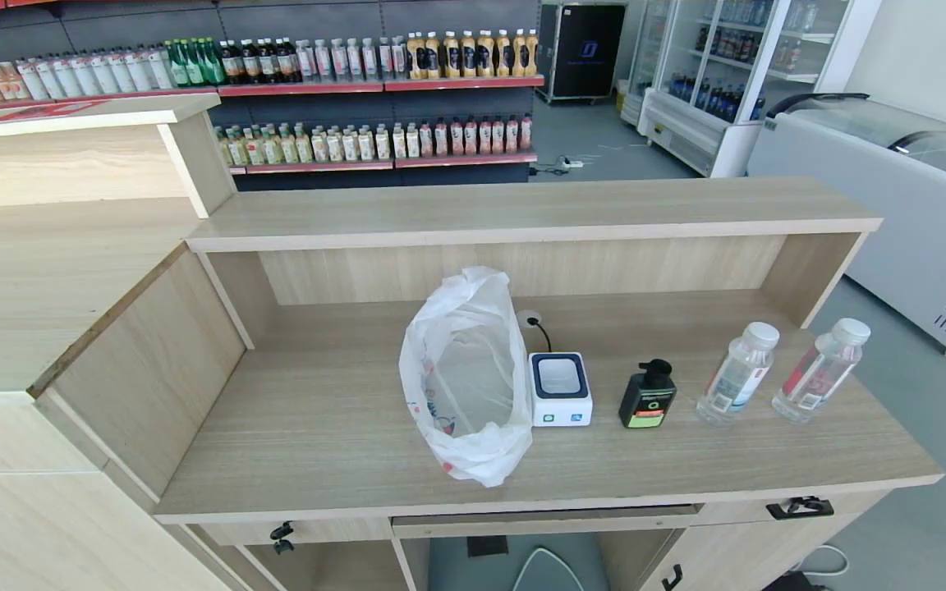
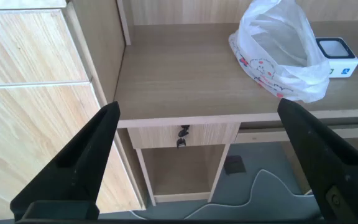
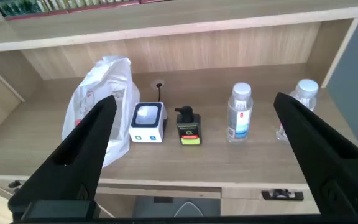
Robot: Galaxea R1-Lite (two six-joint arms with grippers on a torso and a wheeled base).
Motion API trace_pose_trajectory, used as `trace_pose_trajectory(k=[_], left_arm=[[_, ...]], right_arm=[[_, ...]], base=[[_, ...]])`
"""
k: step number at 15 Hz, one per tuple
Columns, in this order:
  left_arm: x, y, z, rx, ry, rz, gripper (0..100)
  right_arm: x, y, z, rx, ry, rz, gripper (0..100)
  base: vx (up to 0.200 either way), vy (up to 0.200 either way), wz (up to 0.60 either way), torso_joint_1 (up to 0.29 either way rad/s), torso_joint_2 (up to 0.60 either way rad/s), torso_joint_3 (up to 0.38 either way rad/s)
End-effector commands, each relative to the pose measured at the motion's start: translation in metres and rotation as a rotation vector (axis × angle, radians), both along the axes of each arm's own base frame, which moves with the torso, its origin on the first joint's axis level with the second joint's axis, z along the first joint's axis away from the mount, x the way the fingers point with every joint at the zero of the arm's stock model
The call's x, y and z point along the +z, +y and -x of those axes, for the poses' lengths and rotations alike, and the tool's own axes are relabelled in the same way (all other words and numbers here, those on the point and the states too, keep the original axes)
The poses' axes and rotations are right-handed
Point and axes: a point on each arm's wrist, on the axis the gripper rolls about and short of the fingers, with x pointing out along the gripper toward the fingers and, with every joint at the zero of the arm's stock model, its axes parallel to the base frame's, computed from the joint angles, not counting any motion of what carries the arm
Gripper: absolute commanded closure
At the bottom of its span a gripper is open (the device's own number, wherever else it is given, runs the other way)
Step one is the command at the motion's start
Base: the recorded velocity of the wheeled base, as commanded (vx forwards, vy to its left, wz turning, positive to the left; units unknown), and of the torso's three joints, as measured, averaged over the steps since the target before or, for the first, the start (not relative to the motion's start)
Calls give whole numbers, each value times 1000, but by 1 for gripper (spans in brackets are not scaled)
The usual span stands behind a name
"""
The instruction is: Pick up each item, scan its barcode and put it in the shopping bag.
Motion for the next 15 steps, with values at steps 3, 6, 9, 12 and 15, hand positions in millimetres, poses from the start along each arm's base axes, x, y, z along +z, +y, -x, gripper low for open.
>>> trace_pose_trajectory(k=[3, 6, 9, 12, 15], left_arm=[[0, 0, 0, 0, 0, 0, 0], [0, 0, 0, 0, 1, 0, 0], [0, 0, 0, 0, 1, 0, 0], [0, 0, 0, 0, 1, 0, 0], [0, 0, 0, 0, 1, 0, 0]], right_arm=[[-21, 5, -130, 95, 196, -2, 0], [-62, 6, -167, 113, 276, 64, 0], [-97, 3, -162, 117, 377, 106, 0], [-125, -5, -149, 95, 447, 156, 0], [-135, -18, -168, 82, 467, 164, 0]], base=[[0, 0, 0, 0, 0, 0], [0, 0, 0, 0, 0, 0], [0, 0, 0, 0, 0, 0], [0, 0, 0, 0, 0, 0], [0, 0, 0, 0, 0, 0]])
